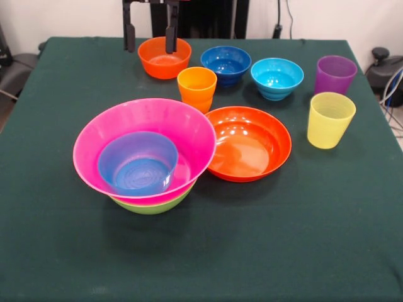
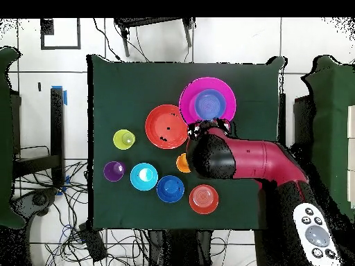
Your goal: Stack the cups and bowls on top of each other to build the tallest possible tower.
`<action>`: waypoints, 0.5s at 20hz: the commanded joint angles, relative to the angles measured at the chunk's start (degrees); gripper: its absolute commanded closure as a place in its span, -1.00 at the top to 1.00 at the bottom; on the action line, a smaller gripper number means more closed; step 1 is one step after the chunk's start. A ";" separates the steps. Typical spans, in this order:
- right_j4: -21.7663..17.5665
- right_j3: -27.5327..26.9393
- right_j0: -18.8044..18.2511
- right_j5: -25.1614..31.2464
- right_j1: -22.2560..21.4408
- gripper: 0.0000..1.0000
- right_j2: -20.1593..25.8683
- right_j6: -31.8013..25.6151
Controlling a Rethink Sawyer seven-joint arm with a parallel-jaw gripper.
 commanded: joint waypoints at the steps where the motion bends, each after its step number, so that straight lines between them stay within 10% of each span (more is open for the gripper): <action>1: -1.26 2.89 1.85 4.61 2.89 1.00 2.51 0.95; 10: -1.82 2.87 3.40 4.25 2.99 1.00 0.97 2.44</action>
